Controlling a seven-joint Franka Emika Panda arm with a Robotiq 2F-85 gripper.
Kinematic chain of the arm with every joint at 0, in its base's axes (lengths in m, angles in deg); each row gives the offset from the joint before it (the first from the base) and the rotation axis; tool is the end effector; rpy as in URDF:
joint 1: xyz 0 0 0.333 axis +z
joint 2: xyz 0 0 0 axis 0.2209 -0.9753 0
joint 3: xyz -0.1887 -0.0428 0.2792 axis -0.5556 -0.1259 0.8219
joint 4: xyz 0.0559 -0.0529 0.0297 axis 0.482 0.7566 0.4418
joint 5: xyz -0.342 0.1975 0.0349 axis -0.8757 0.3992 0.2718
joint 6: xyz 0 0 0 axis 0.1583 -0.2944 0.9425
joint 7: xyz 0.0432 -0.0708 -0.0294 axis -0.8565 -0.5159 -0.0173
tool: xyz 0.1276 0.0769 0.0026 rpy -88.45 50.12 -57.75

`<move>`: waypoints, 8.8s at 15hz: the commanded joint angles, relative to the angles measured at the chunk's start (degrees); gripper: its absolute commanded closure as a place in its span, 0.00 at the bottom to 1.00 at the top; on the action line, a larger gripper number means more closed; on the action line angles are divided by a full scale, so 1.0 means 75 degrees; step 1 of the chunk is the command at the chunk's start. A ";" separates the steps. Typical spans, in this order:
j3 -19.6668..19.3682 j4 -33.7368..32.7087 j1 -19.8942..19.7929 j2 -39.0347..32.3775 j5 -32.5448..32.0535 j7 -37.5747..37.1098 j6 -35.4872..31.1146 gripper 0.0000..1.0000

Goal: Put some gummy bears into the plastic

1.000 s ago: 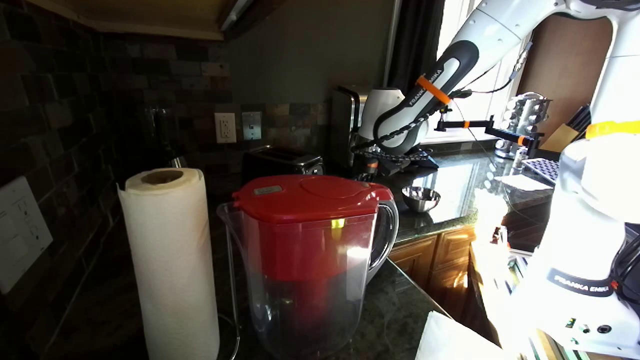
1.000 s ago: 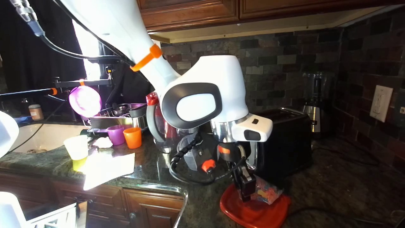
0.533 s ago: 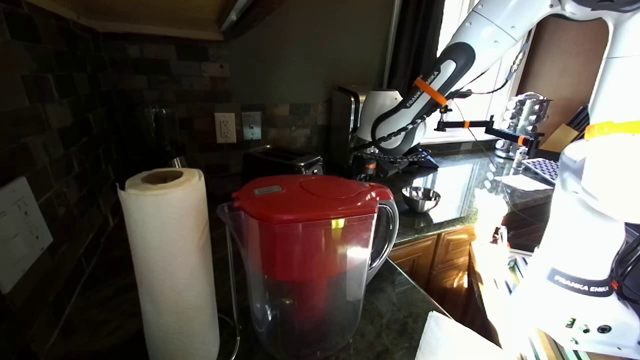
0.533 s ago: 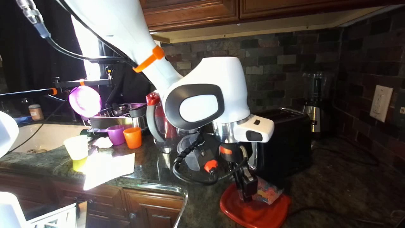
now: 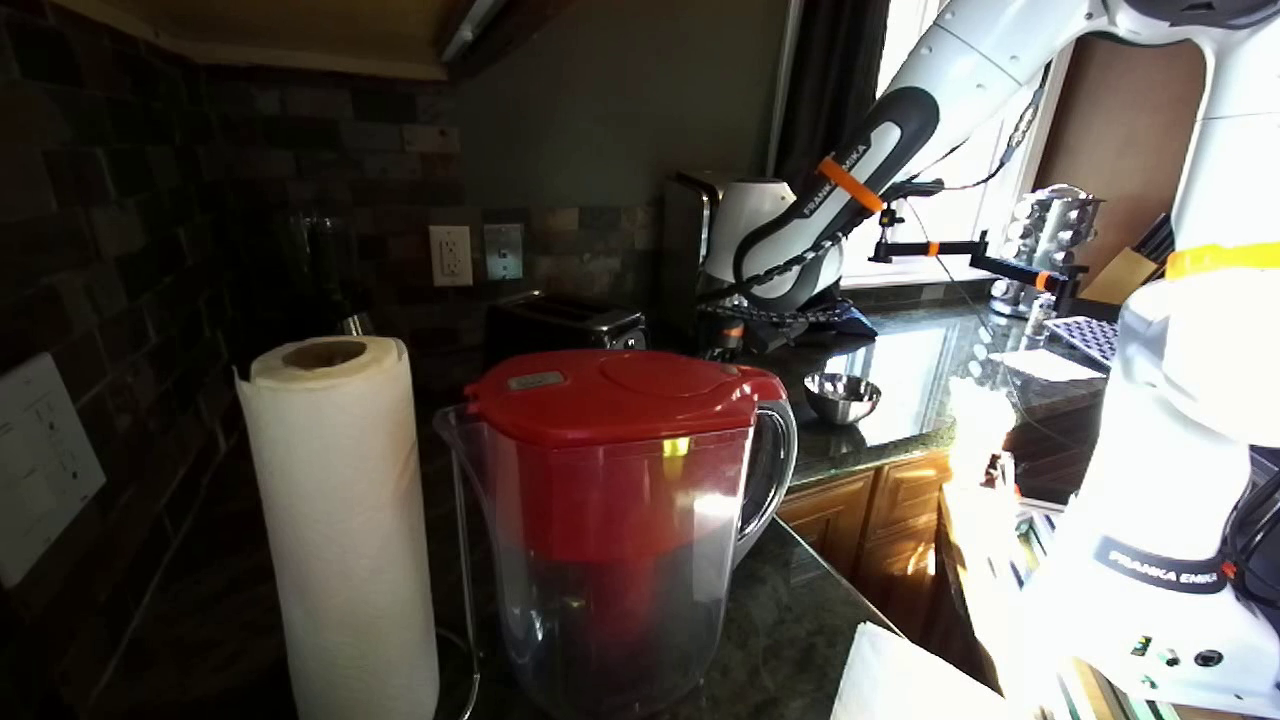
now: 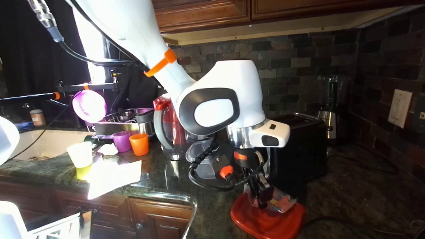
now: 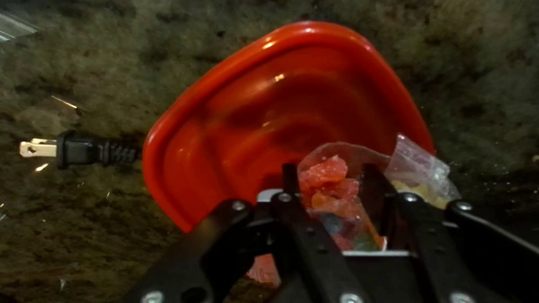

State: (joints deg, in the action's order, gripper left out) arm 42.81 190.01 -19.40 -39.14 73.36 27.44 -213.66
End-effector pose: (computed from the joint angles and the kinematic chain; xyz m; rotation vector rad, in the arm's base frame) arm 0.4924 -0.1291 0.2616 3.0577 -0.4548 0.2836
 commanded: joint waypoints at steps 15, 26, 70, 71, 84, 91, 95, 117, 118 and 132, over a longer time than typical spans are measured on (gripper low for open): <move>-0.0012 -0.0223 0.0074 -0.0319 -0.0391 -0.0324 -0.0028 0.78; -0.0012 -0.0202 0.0126 -0.0280 -0.0633 -0.0574 -0.0018 0.97; -0.0300 -0.0106 -0.0286 0.1401 0.2471 0.1407 0.2599 0.99; -0.0305 -0.0032 -0.0294 0.1523 0.2378 0.1469 0.2705 0.99; -0.0557 0.0650 -0.0793 0.3041 0.0222 0.2112 0.5093 0.99; -0.0526 0.1175 -0.1023 0.3606 -0.1496 0.1994 0.5136 0.99; -0.0541 0.1438 -0.1217 0.3816 -0.2299 0.1923 0.5117 0.99; -0.0456 0.1669 -0.1410 0.3565 -0.3269 0.0553 0.4536 0.99; -0.0444 0.1665 -0.1404 0.3555 -0.3269 0.0521 0.4529 0.99; -0.0486 0.1476 -0.1407 0.3136 -0.3185 0.0445 0.4352 0.00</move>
State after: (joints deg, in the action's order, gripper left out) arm 39.68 201.71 -29.98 -13.13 49.52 30.93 -179.58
